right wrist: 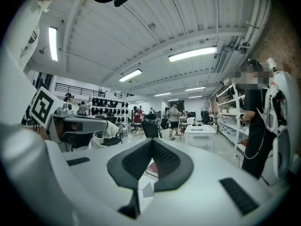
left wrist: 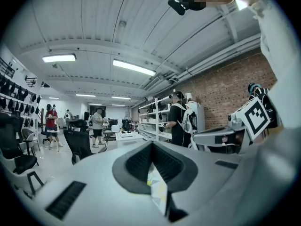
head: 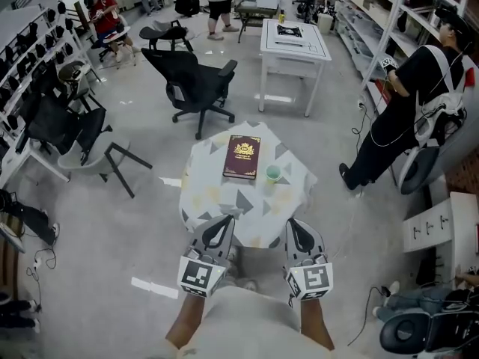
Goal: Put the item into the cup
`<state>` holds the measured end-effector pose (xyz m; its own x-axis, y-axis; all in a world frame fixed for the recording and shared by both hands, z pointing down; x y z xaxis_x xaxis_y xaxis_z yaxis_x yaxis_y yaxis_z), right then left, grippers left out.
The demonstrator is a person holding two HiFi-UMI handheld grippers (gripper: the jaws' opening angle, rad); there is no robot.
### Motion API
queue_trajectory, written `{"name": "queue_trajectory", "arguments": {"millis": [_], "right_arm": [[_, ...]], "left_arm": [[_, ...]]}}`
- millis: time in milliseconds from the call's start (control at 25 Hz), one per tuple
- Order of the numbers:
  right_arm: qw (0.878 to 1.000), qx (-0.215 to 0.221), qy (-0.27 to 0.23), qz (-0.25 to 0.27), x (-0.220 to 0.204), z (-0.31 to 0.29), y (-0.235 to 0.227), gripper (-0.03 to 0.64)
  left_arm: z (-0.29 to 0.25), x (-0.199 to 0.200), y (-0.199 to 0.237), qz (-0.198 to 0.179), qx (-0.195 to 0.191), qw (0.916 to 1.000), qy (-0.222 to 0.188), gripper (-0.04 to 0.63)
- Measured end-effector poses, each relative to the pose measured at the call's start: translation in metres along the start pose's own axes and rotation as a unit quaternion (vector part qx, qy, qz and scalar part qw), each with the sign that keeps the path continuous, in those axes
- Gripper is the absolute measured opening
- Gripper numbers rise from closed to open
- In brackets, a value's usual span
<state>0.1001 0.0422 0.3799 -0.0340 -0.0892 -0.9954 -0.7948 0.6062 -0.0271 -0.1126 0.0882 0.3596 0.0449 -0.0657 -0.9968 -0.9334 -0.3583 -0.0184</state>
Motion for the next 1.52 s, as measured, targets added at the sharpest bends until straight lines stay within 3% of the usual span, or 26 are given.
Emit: {"name": "queue_trajectory", "arguments": {"millis": [560,1080,1520], "right_arm": [[0.999,-0.034,0.019,0.006,0.006,-0.076,0.0,0.006],[0.993,-0.109,0.047,0.001,0.004,-0.132,-0.006,0.006],[0.986,-0.156,0.062,-0.008,-0.003,-0.155,-0.01,0.006]], "left_arm": [[-0.057,-0.008,0.072,0.016,-0.038,0.9991,0.008,0.011],[-0.125,-0.009,0.131,0.026,-0.123,0.9921,0.007,0.011],[-0.17,-0.018,0.148,0.033,-0.182,0.9827,0.01,0.011]]}}
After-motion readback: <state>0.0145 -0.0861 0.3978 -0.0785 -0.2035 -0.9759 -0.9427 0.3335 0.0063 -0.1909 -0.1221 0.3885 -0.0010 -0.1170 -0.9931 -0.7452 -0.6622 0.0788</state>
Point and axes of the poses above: the fingertips, and each gripper's own axes: z backward along the fingers, y to its left, x out of its top, the point moved 7 cm from there along z, backward along the fingers, and after that the axes turned 2 degrees about -x, right-handed, at the moved point
